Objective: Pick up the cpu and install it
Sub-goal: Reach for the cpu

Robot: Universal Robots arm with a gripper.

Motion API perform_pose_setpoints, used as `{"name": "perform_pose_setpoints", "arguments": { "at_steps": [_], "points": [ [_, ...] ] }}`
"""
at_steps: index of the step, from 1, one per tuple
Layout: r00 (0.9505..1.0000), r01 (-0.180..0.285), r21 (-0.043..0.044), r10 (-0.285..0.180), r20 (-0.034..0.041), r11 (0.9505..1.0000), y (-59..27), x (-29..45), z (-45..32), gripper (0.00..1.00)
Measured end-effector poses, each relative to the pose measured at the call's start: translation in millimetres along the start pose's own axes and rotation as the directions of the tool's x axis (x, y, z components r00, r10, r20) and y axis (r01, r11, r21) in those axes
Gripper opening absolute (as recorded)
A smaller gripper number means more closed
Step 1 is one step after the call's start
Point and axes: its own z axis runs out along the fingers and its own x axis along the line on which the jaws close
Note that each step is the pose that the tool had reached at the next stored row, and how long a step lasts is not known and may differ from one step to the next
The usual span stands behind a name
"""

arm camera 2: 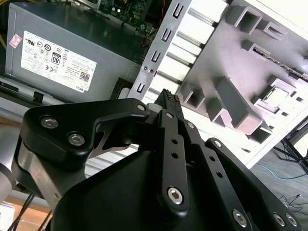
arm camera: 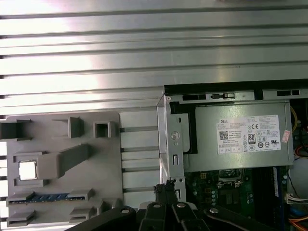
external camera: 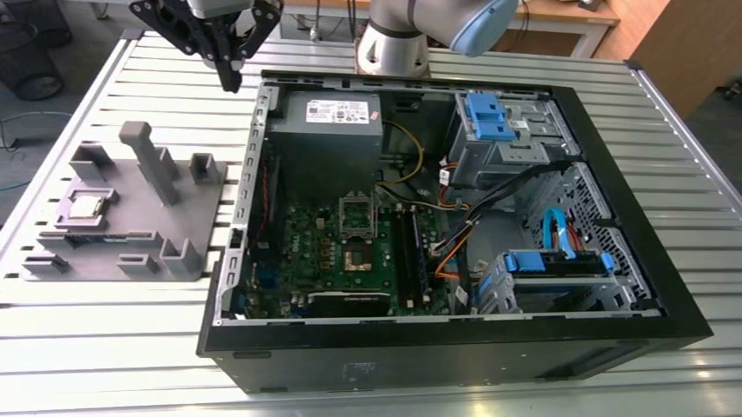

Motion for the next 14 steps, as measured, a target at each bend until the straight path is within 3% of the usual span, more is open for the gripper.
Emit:
{"name": "perform_pose_setpoints", "arguments": {
  "at_steps": [14],
  "points": [
    [1.0,0.0,-0.0003,0.0,0.0029,1.0,-1.0,13.3,-0.5,0.11]
  ]
}}
